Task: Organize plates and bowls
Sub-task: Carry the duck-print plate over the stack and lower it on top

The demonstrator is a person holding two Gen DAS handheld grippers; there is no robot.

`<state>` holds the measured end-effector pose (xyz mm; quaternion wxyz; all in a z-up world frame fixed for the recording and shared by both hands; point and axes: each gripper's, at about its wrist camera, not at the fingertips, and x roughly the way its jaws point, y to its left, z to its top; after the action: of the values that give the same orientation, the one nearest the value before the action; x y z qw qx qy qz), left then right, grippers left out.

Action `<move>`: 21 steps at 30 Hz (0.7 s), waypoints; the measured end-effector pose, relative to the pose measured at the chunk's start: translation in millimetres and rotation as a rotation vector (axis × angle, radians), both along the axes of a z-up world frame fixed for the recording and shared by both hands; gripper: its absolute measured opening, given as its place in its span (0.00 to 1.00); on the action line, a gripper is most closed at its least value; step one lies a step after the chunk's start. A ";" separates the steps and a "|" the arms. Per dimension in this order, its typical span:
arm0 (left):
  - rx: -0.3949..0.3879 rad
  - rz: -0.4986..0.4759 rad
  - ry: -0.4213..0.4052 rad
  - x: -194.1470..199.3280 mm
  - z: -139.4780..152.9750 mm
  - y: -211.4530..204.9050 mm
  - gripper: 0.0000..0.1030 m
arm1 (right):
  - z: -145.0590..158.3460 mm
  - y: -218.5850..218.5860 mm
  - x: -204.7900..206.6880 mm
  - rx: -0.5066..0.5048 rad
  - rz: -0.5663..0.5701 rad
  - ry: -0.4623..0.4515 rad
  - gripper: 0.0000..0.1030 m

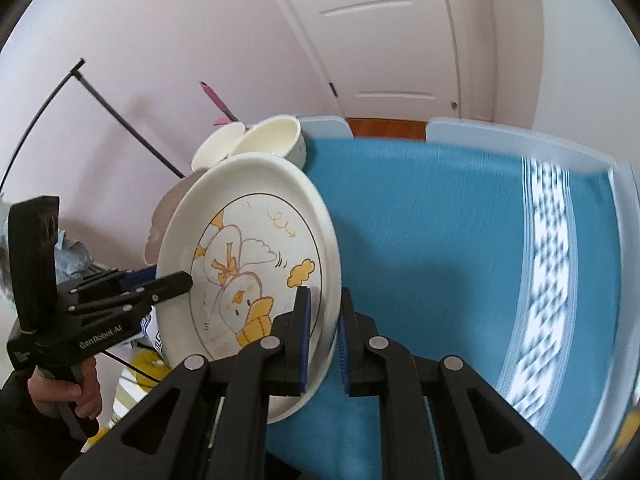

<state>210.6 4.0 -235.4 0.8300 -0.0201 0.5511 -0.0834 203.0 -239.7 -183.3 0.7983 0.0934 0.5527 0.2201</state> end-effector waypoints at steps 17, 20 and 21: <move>0.194 -0.221 0.023 -1.0 -46.4 -8.1 0.24 | -29.8 36.4 -23.9 -0.170 -0.112 0.031 0.11; 0.254 -0.244 0.000 -1.2 -43.8 -16.3 0.24 | -31.2 35.6 -27.0 -0.177 -0.119 0.033 0.11; 0.273 -0.250 -0.006 -1.9 -43.3 -19.3 0.24 | -31.6 37.5 -27.1 -0.179 -0.120 0.033 0.11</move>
<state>208.8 -15.3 -278.8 0.8100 0.1616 0.5529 -0.1102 175.9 -202.2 -214.9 0.8060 0.0584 0.5766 0.1202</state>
